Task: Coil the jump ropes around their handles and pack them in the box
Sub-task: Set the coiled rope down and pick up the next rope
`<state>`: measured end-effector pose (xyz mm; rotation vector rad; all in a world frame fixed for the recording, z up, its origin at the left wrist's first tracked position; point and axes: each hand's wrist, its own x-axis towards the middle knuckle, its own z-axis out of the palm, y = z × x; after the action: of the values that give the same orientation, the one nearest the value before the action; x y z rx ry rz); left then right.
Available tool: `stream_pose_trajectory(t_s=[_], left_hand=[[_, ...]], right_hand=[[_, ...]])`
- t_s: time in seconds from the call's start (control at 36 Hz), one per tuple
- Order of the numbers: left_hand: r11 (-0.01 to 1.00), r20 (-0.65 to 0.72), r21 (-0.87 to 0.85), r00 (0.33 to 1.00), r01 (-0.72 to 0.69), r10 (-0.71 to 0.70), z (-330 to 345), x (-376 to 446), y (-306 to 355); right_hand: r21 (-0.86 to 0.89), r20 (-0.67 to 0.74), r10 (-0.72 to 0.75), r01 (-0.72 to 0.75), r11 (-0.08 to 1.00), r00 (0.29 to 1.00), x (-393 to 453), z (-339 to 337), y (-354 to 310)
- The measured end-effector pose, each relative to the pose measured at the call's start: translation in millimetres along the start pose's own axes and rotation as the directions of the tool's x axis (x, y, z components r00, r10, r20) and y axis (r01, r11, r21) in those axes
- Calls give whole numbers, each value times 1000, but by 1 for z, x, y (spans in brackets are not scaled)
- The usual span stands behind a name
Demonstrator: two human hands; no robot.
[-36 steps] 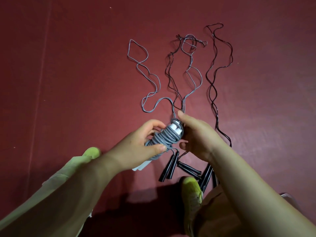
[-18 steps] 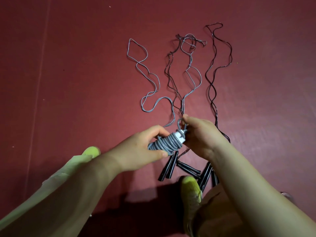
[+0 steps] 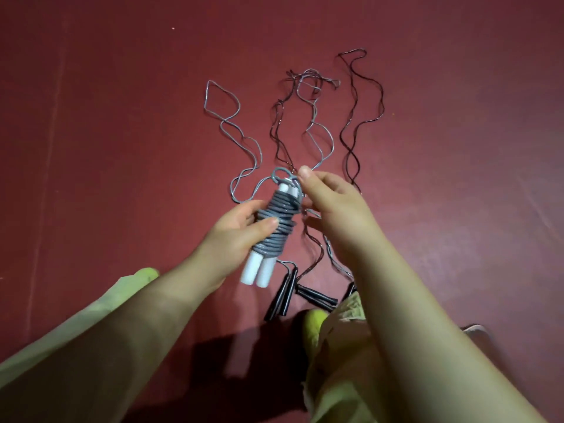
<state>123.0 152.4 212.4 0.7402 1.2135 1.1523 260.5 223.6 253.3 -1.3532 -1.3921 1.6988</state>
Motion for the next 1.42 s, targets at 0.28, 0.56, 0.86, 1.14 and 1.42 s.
stream_pose_trajectory(t_s=[0.28,0.56,0.86,1.14,1.42], left_hand=[[990,-21,141,1000,-4,7,124,31,-4],[858,262,443,877,260,-402,284,36,-74],[540,209,760,650,362,-730,395,8,-213],[344,58,877,635,336,-770,354,8,-262],[371,168,920,723,130,-670,356,24,-237]], right_hand=[[269,-170,118,-69,961,978,-47,-100,38],[318,-425,117,27,948,898,-122,-222,128],[557,-678,550,-148,817,487,-199,-306,303],[563,-708,639,-305,768,301,-190,-343,390],[492,-641,638,-410,768,427,-176,-334,377]])
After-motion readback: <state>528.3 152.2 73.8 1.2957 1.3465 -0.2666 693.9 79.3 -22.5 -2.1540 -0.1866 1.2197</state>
